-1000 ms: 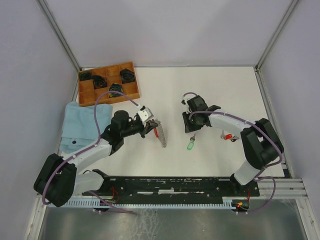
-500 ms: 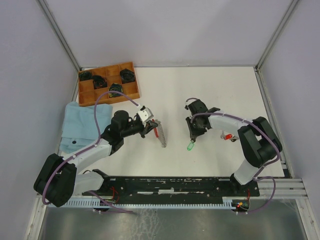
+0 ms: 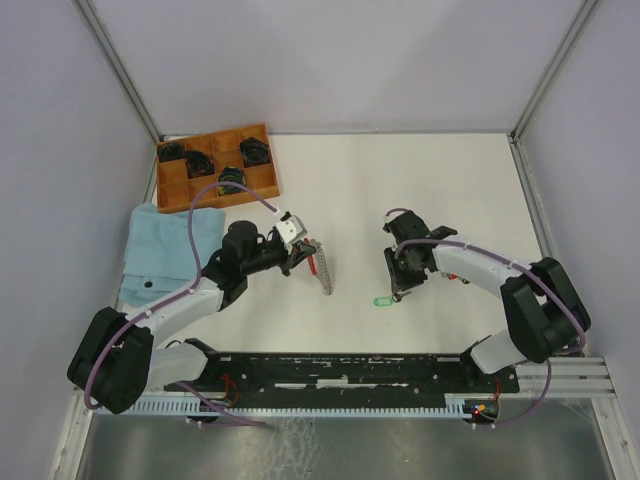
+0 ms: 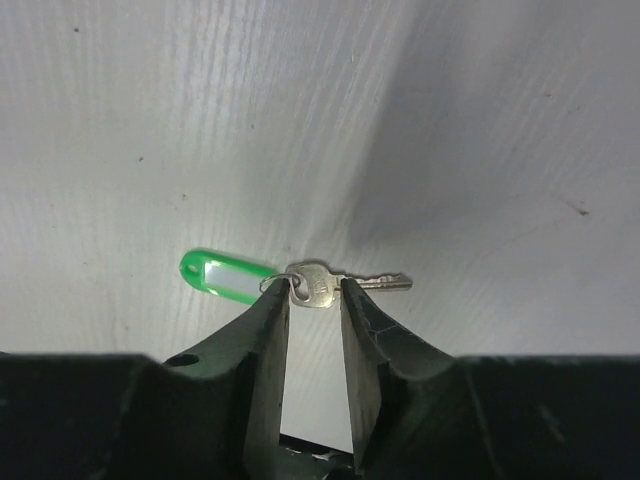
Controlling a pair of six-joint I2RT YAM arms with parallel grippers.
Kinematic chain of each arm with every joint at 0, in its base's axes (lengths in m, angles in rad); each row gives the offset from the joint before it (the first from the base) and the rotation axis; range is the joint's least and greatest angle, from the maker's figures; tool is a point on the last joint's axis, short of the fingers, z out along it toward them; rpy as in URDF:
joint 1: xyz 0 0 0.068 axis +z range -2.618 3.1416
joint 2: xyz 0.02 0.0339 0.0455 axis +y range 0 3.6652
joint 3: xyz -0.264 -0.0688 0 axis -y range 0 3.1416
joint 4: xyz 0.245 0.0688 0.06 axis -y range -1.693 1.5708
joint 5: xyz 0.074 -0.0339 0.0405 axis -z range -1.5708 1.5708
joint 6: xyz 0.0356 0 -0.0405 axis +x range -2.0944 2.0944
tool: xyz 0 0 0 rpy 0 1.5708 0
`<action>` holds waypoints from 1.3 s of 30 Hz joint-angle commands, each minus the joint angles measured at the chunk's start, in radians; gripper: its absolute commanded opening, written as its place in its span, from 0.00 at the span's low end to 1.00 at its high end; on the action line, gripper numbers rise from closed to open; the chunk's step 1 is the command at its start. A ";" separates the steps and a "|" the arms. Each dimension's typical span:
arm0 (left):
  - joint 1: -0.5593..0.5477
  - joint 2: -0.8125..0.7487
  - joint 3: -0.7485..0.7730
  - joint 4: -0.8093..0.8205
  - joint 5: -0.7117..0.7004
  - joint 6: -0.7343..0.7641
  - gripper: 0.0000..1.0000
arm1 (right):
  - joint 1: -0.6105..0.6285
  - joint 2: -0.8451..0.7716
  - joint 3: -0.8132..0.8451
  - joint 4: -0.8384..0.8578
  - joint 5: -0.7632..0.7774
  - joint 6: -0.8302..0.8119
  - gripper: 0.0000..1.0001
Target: Put the keys on the keyring
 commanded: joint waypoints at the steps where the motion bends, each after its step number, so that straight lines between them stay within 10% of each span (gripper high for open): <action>1: 0.003 -0.007 0.038 -0.005 0.027 0.033 0.03 | -0.004 -0.099 0.013 -0.020 -0.034 -0.043 0.38; 11: 0.002 -0.004 0.041 -0.005 0.033 0.033 0.03 | 0.069 -0.073 0.030 -0.074 -0.040 -0.024 0.49; 24: 0.002 -0.006 0.041 -0.013 0.034 0.034 0.03 | 0.155 0.006 -0.041 0.059 0.043 0.139 0.25; 39: 0.003 -0.010 0.040 -0.015 0.025 0.037 0.03 | 0.150 0.098 -0.017 0.396 0.239 0.134 0.21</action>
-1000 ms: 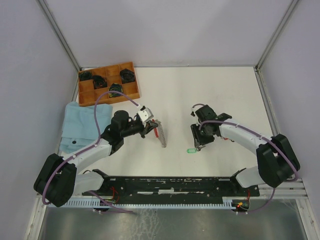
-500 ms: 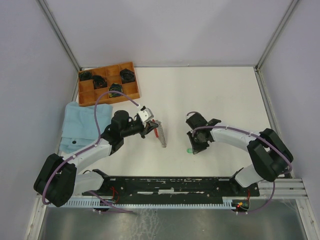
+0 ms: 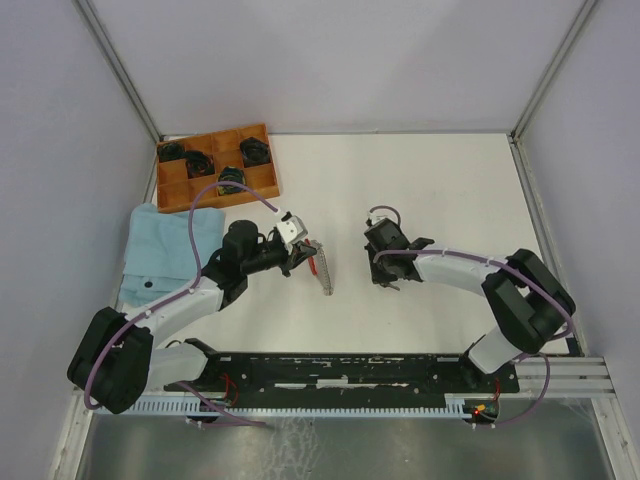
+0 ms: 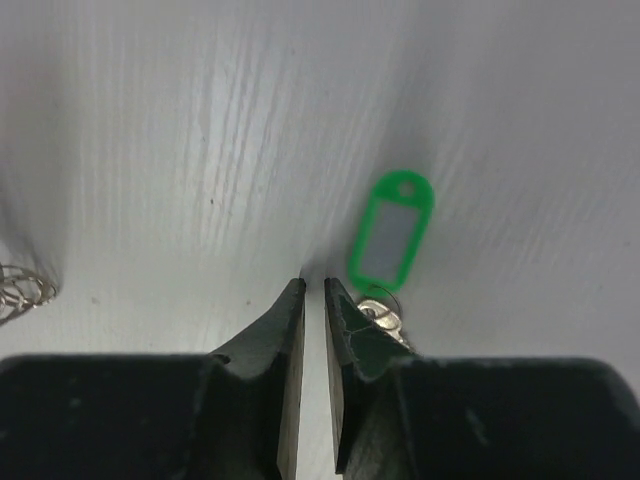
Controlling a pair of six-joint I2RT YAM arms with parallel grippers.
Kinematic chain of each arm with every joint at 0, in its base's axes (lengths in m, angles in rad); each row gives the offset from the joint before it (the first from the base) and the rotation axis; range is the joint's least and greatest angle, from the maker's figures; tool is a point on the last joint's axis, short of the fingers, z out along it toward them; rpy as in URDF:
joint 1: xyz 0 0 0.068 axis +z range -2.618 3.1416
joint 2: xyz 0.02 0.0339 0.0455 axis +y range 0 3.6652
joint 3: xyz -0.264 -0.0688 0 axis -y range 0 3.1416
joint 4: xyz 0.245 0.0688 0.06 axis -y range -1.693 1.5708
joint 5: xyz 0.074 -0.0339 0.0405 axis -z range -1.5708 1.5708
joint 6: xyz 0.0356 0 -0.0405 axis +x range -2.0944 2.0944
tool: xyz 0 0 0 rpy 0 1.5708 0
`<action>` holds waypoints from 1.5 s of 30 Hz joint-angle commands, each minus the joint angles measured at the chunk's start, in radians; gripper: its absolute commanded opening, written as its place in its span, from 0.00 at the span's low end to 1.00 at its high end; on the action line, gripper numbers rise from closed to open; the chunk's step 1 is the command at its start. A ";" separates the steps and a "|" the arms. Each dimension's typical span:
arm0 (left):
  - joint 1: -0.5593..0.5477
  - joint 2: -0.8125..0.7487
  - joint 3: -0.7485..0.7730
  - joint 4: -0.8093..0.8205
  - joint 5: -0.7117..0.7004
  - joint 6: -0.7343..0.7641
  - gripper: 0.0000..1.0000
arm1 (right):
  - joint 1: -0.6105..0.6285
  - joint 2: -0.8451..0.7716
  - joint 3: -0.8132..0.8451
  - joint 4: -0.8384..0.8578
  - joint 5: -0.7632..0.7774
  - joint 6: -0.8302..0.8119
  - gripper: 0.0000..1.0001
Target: Put the keys on the keyring
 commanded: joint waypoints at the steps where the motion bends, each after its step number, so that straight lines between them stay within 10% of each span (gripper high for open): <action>1: 0.002 -0.012 0.032 0.003 0.006 0.038 0.03 | -0.007 0.052 0.030 0.122 0.058 -0.043 0.22; 17: 0.002 -0.016 0.031 0.003 0.008 0.036 0.03 | -0.115 -0.207 -0.052 -0.003 -0.066 -0.018 0.45; 45: 0.003 -0.011 0.034 0.003 0.012 0.037 0.03 | -0.202 -0.097 -0.106 0.124 -0.234 0.052 0.26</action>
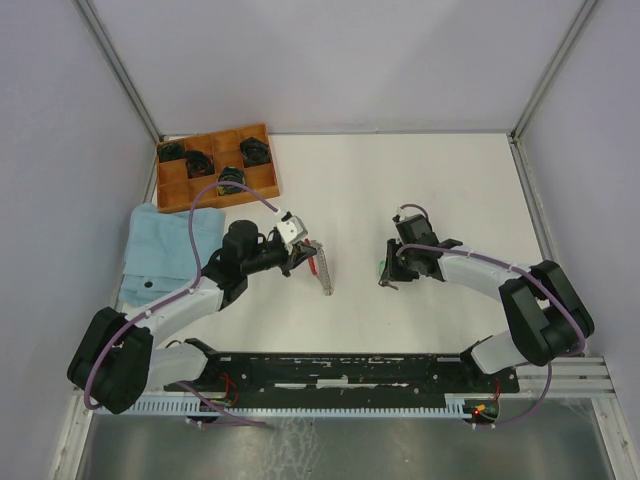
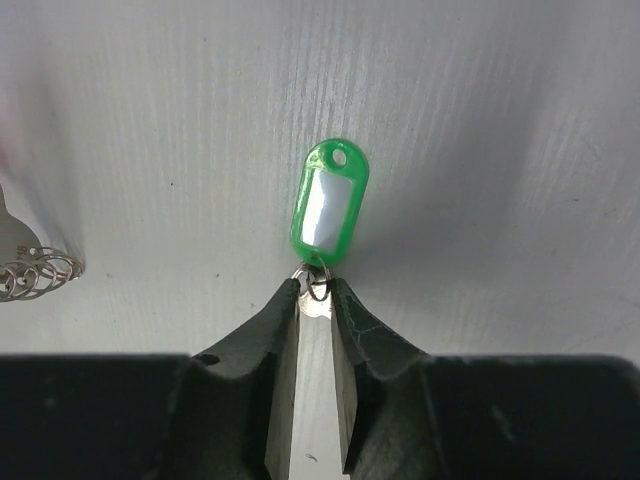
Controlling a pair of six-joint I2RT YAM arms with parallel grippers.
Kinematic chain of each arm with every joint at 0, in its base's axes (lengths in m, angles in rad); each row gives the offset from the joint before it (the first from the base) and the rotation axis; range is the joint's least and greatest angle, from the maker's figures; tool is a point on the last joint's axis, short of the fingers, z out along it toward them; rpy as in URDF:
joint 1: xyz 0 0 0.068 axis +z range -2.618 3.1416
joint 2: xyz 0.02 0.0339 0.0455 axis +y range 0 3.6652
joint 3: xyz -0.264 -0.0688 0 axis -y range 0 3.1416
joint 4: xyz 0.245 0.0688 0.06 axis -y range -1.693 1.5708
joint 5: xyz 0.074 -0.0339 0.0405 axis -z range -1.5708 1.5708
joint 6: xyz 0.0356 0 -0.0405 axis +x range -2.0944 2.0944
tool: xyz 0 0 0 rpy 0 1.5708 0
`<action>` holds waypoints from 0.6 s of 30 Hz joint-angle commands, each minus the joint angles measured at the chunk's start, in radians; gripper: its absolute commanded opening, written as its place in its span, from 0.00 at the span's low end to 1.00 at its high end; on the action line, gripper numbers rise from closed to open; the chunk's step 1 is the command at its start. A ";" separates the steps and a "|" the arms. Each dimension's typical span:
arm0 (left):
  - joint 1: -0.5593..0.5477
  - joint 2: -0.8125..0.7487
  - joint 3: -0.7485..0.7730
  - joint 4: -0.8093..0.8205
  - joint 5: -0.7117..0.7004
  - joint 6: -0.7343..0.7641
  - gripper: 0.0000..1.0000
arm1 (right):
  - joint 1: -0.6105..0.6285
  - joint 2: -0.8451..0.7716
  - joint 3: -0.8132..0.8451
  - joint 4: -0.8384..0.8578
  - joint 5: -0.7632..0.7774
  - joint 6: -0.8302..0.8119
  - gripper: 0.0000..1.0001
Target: Put the keys on the keyring
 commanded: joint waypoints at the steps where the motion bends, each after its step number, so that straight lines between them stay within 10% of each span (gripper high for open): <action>1: 0.003 -0.010 0.034 0.004 0.012 0.036 0.03 | -0.003 -0.008 0.002 0.042 -0.002 0.007 0.25; 18: 0.002 -0.011 0.034 0.003 0.015 0.034 0.03 | -0.003 0.004 0.015 0.032 -0.016 -0.001 0.18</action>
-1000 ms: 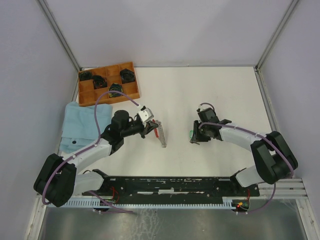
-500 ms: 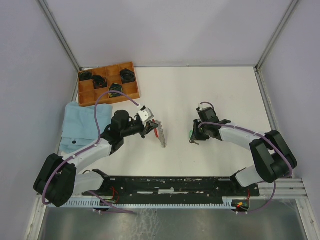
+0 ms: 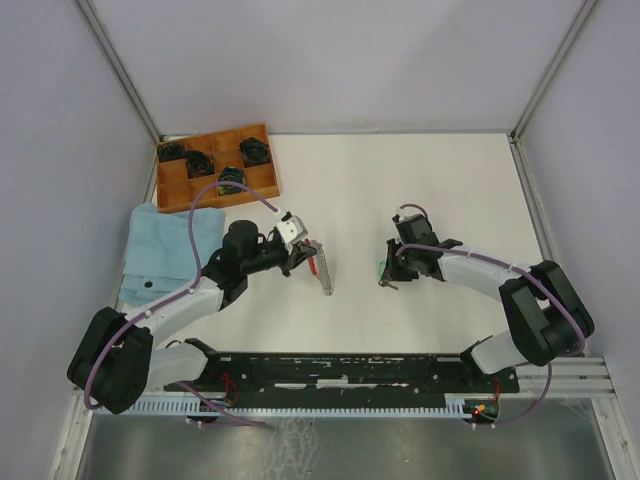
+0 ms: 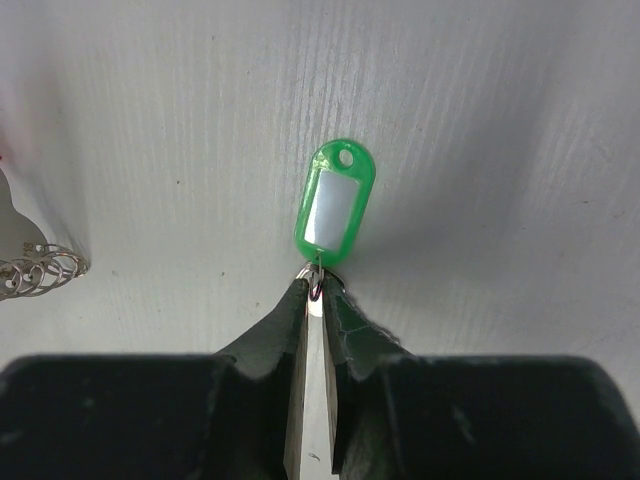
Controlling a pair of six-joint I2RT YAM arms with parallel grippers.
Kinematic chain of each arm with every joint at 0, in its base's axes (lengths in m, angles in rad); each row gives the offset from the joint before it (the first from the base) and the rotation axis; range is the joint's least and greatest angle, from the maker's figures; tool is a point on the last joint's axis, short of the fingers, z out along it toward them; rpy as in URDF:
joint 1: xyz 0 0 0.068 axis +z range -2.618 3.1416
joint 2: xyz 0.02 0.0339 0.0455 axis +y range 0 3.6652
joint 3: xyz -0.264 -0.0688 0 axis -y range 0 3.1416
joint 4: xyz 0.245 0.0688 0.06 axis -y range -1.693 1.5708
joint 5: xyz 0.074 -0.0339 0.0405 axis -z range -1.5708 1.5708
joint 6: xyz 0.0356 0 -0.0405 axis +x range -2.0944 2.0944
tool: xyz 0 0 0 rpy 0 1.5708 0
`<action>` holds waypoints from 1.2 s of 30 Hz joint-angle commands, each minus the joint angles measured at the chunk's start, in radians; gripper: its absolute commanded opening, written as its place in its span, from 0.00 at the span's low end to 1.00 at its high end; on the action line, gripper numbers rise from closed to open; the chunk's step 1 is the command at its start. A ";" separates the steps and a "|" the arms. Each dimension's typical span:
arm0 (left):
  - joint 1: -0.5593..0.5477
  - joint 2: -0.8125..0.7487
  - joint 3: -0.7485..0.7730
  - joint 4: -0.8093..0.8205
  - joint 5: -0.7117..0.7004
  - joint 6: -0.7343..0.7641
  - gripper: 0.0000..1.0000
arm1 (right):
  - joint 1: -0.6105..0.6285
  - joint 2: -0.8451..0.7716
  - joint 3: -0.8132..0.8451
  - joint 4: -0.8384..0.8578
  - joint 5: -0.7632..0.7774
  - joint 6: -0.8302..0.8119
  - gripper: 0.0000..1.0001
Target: Put the keys on the keyring
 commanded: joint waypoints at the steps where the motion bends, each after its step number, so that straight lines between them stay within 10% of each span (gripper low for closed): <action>1: 0.003 -0.010 0.035 0.004 0.014 0.035 0.03 | -0.004 0.009 0.017 0.025 -0.007 -0.001 0.18; 16: 0.002 -0.012 0.033 0.006 0.013 0.035 0.03 | -0.003 -0.010 0.037 -0.024 -0.008 -0.036 0.05; 36: 0.001 -0.045 -0.061 0.198 0.175 0.110 0.03 | -0.003 -0.355 0.140 -0.191 -0.295 -0.485 0.01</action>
